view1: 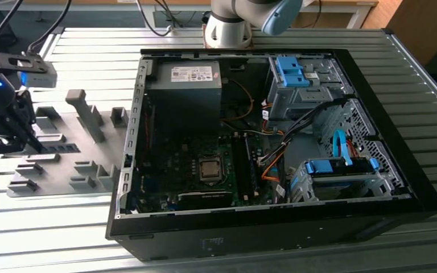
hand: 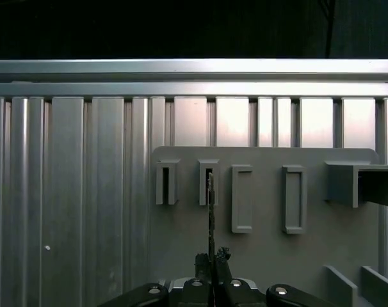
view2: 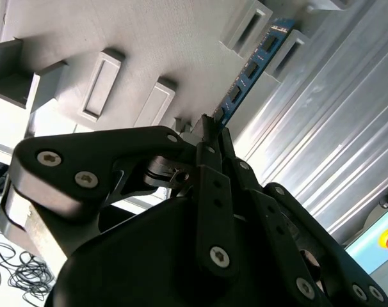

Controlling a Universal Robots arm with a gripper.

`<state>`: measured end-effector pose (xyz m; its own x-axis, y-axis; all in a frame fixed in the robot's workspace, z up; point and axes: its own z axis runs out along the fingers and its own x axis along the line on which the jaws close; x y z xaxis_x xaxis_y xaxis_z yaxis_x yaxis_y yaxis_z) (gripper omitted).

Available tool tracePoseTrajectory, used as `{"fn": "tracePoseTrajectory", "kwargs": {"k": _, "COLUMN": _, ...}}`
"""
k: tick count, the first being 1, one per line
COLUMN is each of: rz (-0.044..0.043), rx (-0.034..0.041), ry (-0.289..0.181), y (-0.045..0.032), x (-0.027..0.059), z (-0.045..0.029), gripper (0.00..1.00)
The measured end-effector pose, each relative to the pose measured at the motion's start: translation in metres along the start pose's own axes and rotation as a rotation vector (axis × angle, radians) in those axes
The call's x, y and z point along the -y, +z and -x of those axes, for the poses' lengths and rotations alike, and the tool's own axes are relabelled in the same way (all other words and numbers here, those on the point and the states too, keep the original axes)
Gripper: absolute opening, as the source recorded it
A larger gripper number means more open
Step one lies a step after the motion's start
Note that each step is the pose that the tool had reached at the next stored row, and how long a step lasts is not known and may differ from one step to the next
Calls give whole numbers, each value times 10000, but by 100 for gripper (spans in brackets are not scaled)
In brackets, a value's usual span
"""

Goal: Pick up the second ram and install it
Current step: 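Pick up the second ram and move it above second insertion slot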

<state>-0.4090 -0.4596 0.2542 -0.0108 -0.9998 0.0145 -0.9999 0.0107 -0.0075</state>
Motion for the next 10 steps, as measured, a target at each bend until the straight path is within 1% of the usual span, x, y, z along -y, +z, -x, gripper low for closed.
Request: {"fn": "tracePoseTrajectory", "kwargs": {"k": 10, "rz": 0, "rx": 0, "ry": 0, "y": -74, "x": 0, "z": -1, "gripper": 14}}
